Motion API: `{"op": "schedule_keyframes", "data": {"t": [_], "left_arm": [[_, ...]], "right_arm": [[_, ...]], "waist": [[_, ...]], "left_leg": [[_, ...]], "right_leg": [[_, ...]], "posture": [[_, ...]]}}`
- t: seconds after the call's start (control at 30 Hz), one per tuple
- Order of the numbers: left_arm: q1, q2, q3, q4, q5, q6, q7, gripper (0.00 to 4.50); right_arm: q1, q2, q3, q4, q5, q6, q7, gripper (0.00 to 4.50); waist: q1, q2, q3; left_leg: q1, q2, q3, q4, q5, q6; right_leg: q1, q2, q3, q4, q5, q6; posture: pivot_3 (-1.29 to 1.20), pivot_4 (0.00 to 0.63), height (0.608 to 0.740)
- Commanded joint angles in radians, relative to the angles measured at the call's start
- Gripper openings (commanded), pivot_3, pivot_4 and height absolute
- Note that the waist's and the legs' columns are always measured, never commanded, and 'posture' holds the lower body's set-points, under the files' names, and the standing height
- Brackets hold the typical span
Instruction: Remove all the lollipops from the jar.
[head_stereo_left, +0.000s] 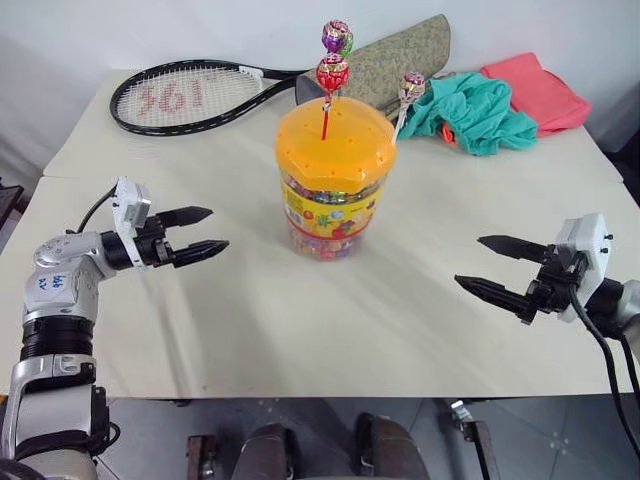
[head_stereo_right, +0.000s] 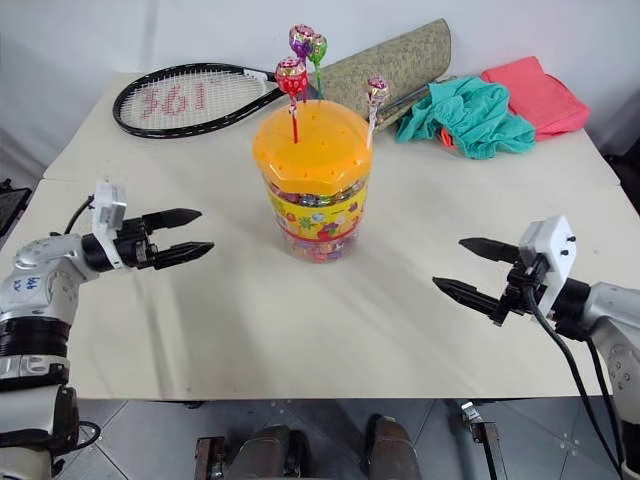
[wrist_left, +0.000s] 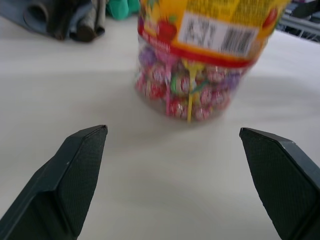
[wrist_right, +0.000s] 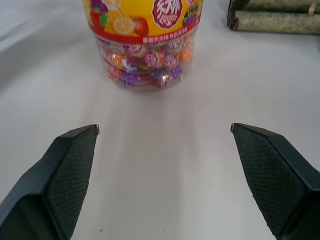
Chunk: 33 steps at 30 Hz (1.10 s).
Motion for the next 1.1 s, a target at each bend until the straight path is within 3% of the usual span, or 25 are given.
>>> {"op": "schedule_keyframes", "data": {"t": [0.03, 0.33, 0.6, 0.83, 1.1], "left_arm": [[-0.009, 0.016, 0.017, -0.035, -0.027, 0.028, -0.025, 4.50], [0.019, 0.081, -0.028, -0.157, 0.008, 0.107, -0.047, 4.50], [-0.194, 0.130, 0.030, -0.158, -0.073, 0.123, -0.095, 4.50], [-0.342, -0.010, -0.028, -0.157, -0.110, 0.110, -0.150, 4.50], [-0.461, -0.209, -0.066, -0.071, -0.108, 0.039, -0.184, 4.50]], "right_arm": [[-0.016, -0.015, -0.034, -0.018, 0.021, -0.005, 0.001, 4.43], [-0.050, -0.022, -0.043, -0.017, 0.040, 0.001, 0.013, 4.43], [-0.089, -0.073, -0.124, -0.083, 0.198, 0.055, 0.073, 4.43], [-0.148, -0.090, -0.162, -0.143, 0.361, 0.112, 0.054, 4.43], [-0.188, -0.085, -0.146, -0.160, 0.372, 0.111, 0.013, 4.43]], "waist": [[-0.001, 0.000, 0.000], [-0.002, 0.000, 0.000], [0.006, -0.001, 0.000], [0.002, -0.001, -0.001], [0.002, -0.003, -0.001]], "left_leg": [[0.000, 0.000, 0.000, 0.000, 0.000, 0.000], [-0.001, 0.000, 0.000, 0.002, 0.000, 0.000], [-0.002, 0.000, -0.002, 0.005, -0.001, 0.001], [-0.002, 0.000, -0.002, 0.007, -0.002, 0.002], [-0.003, 0.000, -0.002, 0.007, -0.003, 0.002]], "right_leg": [[0.000, 0.000, 0.000, 0.000, 0.000, 0.000], [0.000, 0.000, 0.000, 0.001, 0.000, 0.000], [0.001, 0.000, -0.001, 0.001, 0.000, 0.001], [0.001, 0.000, -0.001, 0.002, 0.001, 0.001], [0.001, 0.000, -0.002, 0.001, 0.001, 0.002]], "posture": [[0.00, 0.150, 0.740], [0.00, 0.150, 0.740], [0.00, 0.150, 0.740], [0.00, 0.150, 0.740], [0.00, 0.150, 0.740]]}}
